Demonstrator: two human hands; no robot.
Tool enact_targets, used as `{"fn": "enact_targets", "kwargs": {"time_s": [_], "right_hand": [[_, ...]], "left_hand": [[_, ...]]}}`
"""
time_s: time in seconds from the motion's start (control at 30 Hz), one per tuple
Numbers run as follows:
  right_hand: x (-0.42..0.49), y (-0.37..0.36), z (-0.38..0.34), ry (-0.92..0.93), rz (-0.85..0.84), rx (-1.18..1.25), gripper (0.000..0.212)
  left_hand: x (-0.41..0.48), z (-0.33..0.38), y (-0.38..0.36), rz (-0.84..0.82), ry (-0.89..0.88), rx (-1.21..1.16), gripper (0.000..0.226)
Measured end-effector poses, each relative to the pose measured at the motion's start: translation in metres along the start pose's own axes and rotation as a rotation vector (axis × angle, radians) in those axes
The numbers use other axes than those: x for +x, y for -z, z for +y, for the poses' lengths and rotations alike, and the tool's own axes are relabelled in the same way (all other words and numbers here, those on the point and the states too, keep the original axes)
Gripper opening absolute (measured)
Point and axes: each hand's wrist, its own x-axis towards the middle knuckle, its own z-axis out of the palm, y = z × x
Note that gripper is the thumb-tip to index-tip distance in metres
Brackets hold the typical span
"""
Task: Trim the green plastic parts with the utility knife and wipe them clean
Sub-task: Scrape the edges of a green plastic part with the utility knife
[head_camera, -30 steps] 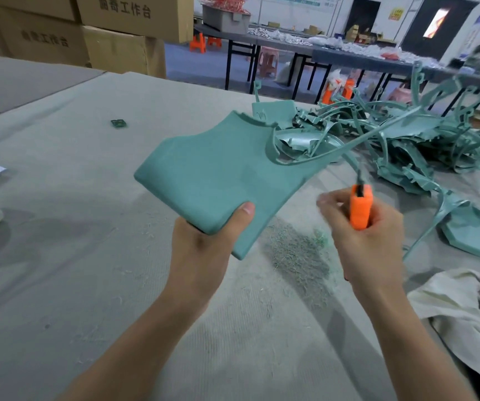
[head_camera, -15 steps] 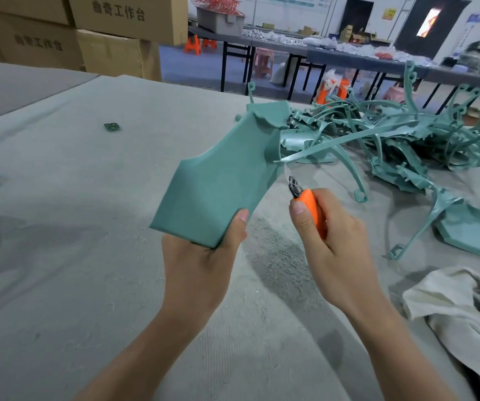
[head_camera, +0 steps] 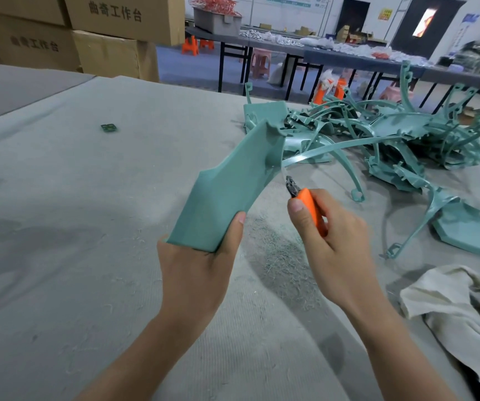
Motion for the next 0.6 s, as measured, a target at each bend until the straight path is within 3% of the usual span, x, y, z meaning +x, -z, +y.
{"fn": "enact_targets", "kwargs": {"time_s": [0.3,0.43,0.6], "right_hand": [[-0.0006,0.0002,-0.0008,-0.022,-0.026,-0.084,0.035],[-0.0005,-0.0014,-0.0002,-0.031,-0.013,-0.080,0.035],[-0.0011,-0.0038,-0.0051,-0.194,-0.058,0.329,0.044]], "left_hand": [[-0.0007,0.0033,0.0009,-0.004,0.010,-0.029,0.043],[0.0006,0.0014,0.0010,0.007,-0.010,0.039,0.029],[0.0024,0.0019,0.0011,0.033,0.094,-0.004,0.017]]}}
